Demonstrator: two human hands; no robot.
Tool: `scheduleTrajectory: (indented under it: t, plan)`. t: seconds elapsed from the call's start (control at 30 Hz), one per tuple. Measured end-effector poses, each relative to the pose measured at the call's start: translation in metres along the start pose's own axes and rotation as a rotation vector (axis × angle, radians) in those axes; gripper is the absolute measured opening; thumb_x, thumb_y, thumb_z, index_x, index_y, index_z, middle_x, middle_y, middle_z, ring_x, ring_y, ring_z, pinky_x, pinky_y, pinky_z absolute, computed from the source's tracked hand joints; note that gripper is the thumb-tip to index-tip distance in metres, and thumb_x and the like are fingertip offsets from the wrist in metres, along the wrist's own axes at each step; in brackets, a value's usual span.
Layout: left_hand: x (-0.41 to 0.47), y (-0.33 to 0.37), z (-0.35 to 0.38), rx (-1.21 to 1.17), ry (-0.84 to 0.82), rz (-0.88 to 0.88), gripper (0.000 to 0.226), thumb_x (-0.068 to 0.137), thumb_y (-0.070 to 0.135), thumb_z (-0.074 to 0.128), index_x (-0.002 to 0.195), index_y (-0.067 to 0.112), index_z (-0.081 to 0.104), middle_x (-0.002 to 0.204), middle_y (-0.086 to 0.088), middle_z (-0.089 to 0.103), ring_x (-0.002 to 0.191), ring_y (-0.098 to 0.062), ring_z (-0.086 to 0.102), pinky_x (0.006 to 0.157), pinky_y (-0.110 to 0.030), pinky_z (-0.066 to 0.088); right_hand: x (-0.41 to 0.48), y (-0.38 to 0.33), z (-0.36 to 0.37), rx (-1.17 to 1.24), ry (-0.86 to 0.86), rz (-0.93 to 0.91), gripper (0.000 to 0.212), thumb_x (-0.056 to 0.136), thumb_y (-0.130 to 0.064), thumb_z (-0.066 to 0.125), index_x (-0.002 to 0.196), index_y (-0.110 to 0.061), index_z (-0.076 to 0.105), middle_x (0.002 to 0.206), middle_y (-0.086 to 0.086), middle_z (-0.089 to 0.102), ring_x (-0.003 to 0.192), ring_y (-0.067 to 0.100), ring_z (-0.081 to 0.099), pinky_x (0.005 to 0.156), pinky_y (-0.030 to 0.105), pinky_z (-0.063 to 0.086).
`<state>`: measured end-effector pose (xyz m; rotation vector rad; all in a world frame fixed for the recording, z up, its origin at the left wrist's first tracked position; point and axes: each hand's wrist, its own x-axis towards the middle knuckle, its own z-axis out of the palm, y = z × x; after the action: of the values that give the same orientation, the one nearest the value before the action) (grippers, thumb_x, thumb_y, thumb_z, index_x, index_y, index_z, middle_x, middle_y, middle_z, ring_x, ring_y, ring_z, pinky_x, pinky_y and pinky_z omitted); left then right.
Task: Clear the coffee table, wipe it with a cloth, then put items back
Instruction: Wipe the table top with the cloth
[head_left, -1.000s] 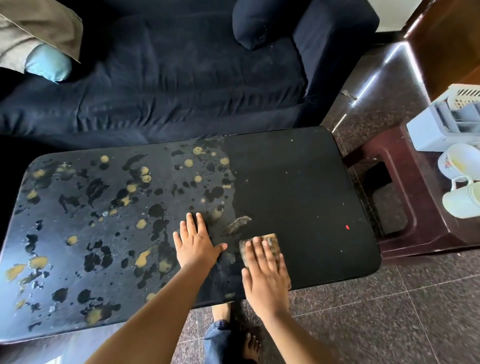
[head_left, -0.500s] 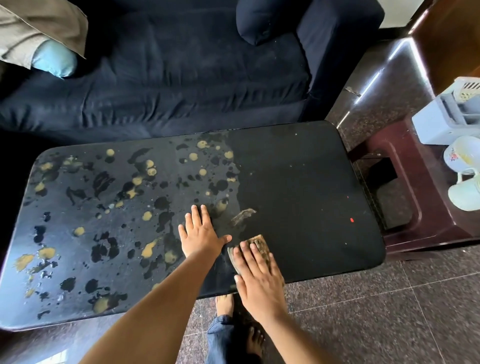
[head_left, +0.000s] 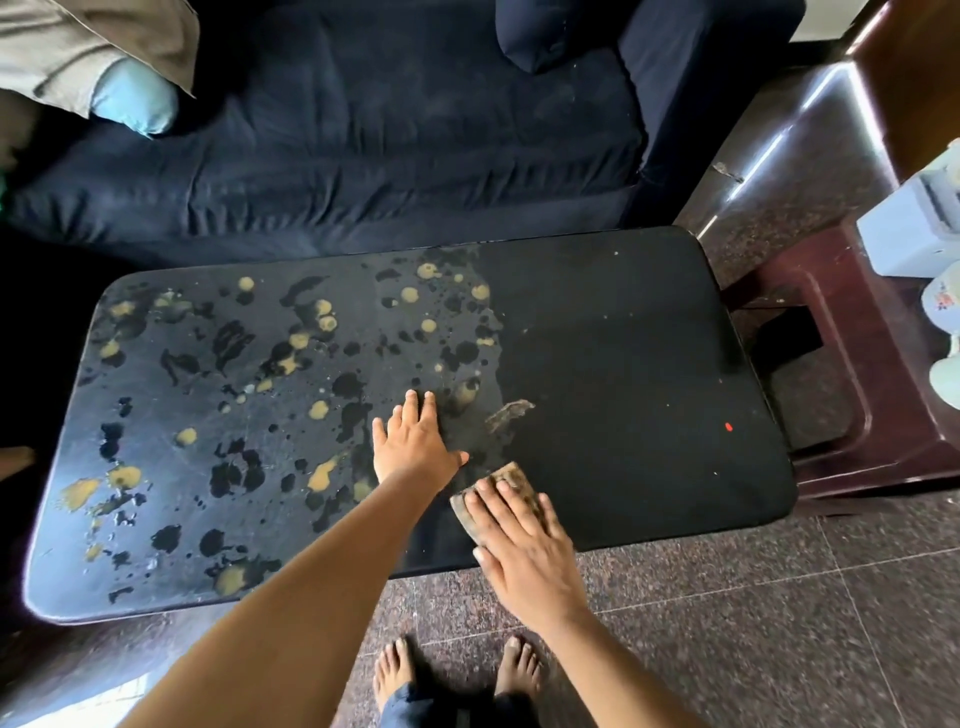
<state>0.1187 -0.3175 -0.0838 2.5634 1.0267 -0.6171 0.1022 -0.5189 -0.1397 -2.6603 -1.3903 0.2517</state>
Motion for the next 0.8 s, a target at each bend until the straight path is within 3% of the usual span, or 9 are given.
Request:
scheduleTrajectory:
  t: [0.17, 0.27, 0.37, 0.43, 0.53, 0.57, 0.6, 0.73, 0.8]
  plan:
    - [0.005, -0.034, -0.010, 0.020, 0.108, 0.101, 0.072, 0.092, 0.042, 0.054, 0.151, 0.022, 0.019, 0.158, 0.000, 0.019, 0.143, -0.022, 0.023, 0.118, -0.041, 0.011, 0.019, -0.036, -0.002, 0.171, 0.088, 0.503, 0.059, 0.093, -0.043, 0.031, 0.149, -0.025, 0.024, 0.156, -0.001, 0.022, 0.143, 0.019, 0.023, 0.111, 0.047, 0.020]
    - [0.003, -0.047, -0.008, 0.002, 0.131, 0.098, 0.070, 0.094, 0.042, 0.052, 0.152, 0.022, 0.018, 0.159, -0.001, 0.015, 0.145, -0.022, 0.016, 0.119, -0.041, 0.008, 0.024, -0.067, 0.004, 0.138, 0.054, 0.266, 0.061, 0.094, -0.045, 0.033, 0.150, -0.026, 0.023, 0.157, -0.002, 0.021, 0.144, 0.018, 0.022, 0.111, 0.048, 0.023]
    - [0.003, -0.054, -0.005, -0.034, 0.105, 0.094, 0.073, 0.094, 0.042, 0.051, 0.153, 0.022, 0.013, 0.161, 0.000, 0.007, 0.147, -0.022, 0.007, 0.120, -0.040, 0.006, 0.026, -0.046, 0.005, 0.025, 0.011, 0.037, 0.058, 0.094, -0.046, 0.033, 0.149, -0.027, 0.026, 0.156, -0.006, 0.020, 0.143, 0.015, 0.025, 0.112, 0.047, 0.019]
    - [0.003, -0.058, -0.004, -0.055, 0.104, 0.093, 0.072, 0.095, 0.042, 0.050, 0.153, 0.022, 0.011, 0.161, 0.000, 0.004, 0.148, -0.021, 0.003, 0.120, -0.040, 0.005, 0.035, -0.029, 0.005, -0.002, 0.050, 0.206, 0.056, 0.096, -0.044, 0.029, 0.149, -0.026, 0.027, 0.156, -0.006, 0.021, 0.143, 0.016, 0.024, 0.112, 0.046, 0.015]
    - [0.005, -0.062, -0.003, -0.062, 0.103, 0.103, 0.072, 0.096, 0.041, 0.048, 0.153, 0.022, 0.009, 0.161, 0.000, 0.001, 0.148, -0.021, 0.001, 0.120, -0.039, 0.004, 0.058, -0.037, 0.001, 0.117, 0.127, 0.637, 0.058, 0.095, -0.043, 0.026, 0.149, -0.021, 0.026, 0.157, -0.001, 0.020, 0.144, 0.019, 0.021, 0.113, 0.047, 0.014]
    - [0.006, -0.062, -0.003, -0.061, 0.105, 0.108, 0.071, 0.097, 0.041, 0.047, 0.153, 0.022, 0.009, 0.161, 0.001, 0.001, 0.148, -0.021, 0.000, 0.120, -0.039, 0.004, 0.064, -0.047, -0.001, 0.148, 0.139, 0.672, 0.060, 0.094, -0.043, 0.027, 0.149, -0.020, 0.026, 0.157, 0.001, 0.020, 0.144, 0.020, 0.021, 0.112, 0.047, 0.015]
    - [0.007, -0.062, -0.003, -0.064, 0.110, 0.112, 0.070, 0.097, 0.041, 0.046, 0.153, 0.023, 0.008, 0.161, 0.001, 0.001, 0.148, -0.020, 0.000, 0.120, -0.038, 0.004, 0.066, -0.056, -0.001, 0.154, 0.135, 0.629, 0.060, 0.094, -0.044, 0.028, 0.149, -0.019, 0.025, 0.157, 0.003, 0.020, 0.144, 0.021, 0.020, 0.112, 0.048, 0.016]
    - [0.016, -0.058, -0.006, -0.067, 0.119, 0.137, 0.069, 0.097, 0.041, 0.045, 0.153, 0.024, 0.008, 0.161, 0.002, 0.001, 0.148, -0.020, 0.001, 0.120, -0.037, 0.006, 0.058, -0.040, 0.001, 0.023, 0.058, 0.168, 0.058, 0.096, -0.045, 0.030, 0.150, -0.024, 0.022, 0.157, -0.001, 0.019, 0.144, 0.018, 0.019, 0.112, 0.050, 0.022]
    - [0.020, -0.055, -0.007, -0.070, 0.107, 0.130, 0.069, 0.098, 0.041, 0.044, 0.153, 0.024, 0.006, 0.161, 0.002, 0.000, 0.148, -0.020, 0.000, 0.120, -0.038, 0.006, 0.060, -0.018, 0.001, -0.016, 0.069, 0.211, 0.058, 0.096, -0.044, 0.029, 0.150, -0.025, 0.022, 0.157, -0.005, 0.017, 0.144, 0.016, 0.019, 0.113, 0.049, 0.019]
